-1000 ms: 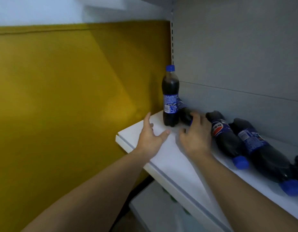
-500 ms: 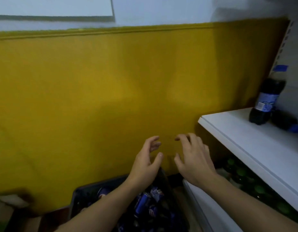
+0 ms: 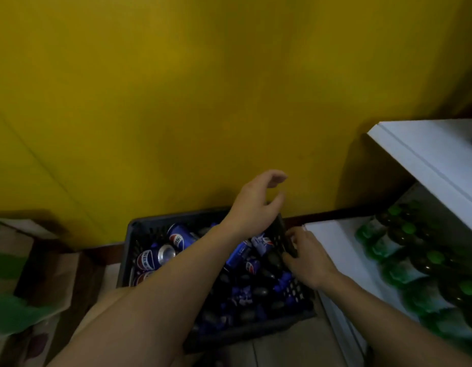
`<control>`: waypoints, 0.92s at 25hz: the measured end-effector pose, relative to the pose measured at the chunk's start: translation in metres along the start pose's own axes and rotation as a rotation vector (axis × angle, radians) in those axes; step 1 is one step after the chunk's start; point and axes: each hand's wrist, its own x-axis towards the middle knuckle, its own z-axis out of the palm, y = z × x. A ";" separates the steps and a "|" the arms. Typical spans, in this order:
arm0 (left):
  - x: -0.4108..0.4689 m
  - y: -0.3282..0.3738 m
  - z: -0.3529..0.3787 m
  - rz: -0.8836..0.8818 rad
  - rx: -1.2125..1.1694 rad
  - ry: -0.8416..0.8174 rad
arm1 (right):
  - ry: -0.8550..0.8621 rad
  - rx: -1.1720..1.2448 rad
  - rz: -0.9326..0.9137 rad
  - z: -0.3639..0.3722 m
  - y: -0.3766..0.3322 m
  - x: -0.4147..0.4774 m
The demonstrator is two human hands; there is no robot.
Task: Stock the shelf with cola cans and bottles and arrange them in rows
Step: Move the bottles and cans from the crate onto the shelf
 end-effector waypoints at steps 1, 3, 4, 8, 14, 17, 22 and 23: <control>0.005 -0.005 0.003 0.003 0.051 -0.032 | -0.047 -0.026 -0.008 0.015 0.005 0.006; 0.011 -0.022 0.007 -0.005 0.172 -0.113 | -0.122 -0.128 -0.027 0.044 0.019 0.017; 0.014 -0.030 0.009 -0.003 0.224 -0.150 | -0.166 -0.198 -0.022 0.056 0.025 0.022; 0.022 -0.046 0.011 0.003 0.232 -0.180 | -0.253 -0.383 0.195 0.096 0.027 0.042; 0.010 -0.072 0.011 -0.090 0.270 -0.265 | -0.293 -0.496 0.230 0.127 0.023 0.073; 0.003 -0.085 0.006 -0.129 0.293 -0.280 | -0.243 -0.624 0.136 0.137 0.032 0.065; -0.005 -0.095 0.003 -0.162 0.299 -0.294 | -0.206 -0.721 0.046 0.134 0.041 0.061; -0.005 -0.095 0.002 -0.162 0.294 -0.293 | -0.212 -0.709 0.028 0.130 0.040 0.059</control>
